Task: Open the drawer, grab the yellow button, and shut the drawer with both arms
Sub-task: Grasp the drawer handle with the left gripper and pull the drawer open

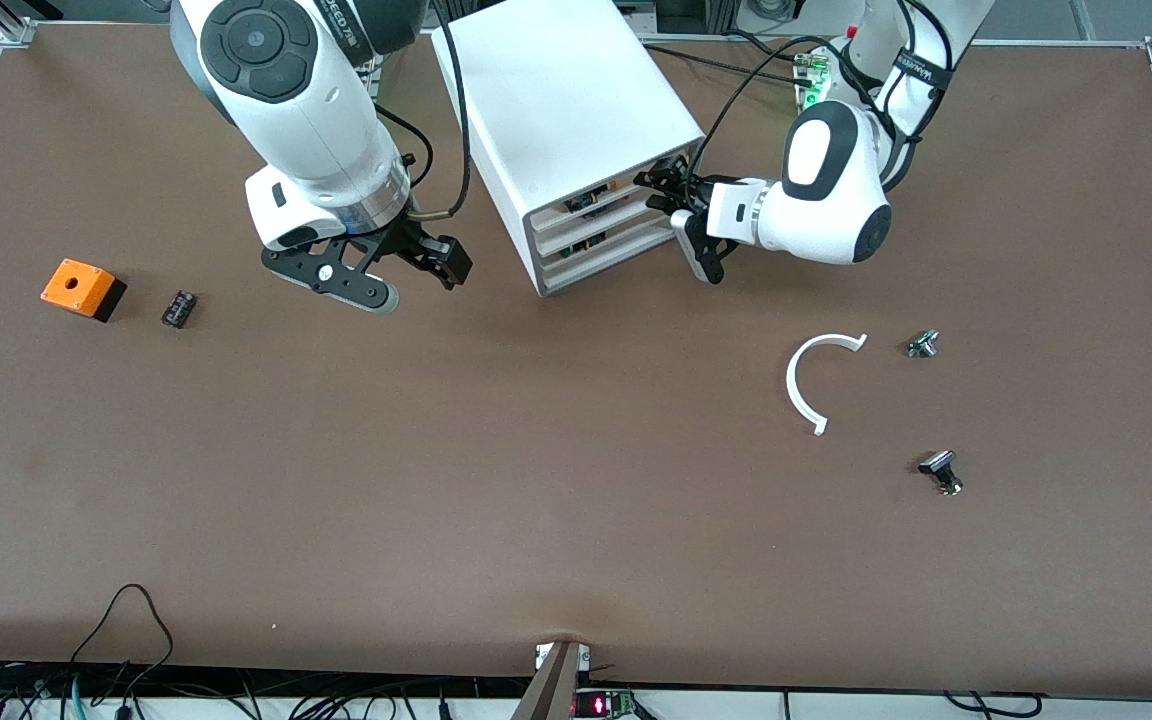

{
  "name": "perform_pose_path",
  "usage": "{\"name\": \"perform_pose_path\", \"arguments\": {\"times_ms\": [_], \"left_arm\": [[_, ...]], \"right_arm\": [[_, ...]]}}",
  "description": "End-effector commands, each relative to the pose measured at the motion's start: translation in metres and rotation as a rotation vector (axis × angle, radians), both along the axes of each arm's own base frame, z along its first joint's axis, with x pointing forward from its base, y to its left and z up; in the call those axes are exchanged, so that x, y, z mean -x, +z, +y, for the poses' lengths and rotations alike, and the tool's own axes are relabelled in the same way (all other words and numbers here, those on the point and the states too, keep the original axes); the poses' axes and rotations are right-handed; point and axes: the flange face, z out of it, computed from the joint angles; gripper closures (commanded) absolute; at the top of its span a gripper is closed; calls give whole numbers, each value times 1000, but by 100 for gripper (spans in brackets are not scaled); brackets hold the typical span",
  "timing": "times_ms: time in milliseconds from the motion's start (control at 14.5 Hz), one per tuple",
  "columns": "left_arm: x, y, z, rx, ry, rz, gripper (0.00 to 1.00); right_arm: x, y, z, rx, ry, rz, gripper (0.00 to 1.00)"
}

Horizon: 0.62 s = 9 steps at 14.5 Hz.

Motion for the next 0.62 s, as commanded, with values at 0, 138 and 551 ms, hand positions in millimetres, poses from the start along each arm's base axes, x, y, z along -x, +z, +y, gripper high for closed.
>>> {"name": "perform_pose_path", "arguments": {"times_ms": [0,138,551], "left_arm": [[13,0,-6,19,-10,-15,72],[12,0,-7,20,-12,-16,86],[8,-1,-6,27,-20,-24,100]], "right_arm": [[-3,8,2,-11,-16,-7,0],[-3,6,2,-10,-18,-5,0],[-4,11,2,-15,-18,-15,0]]}}
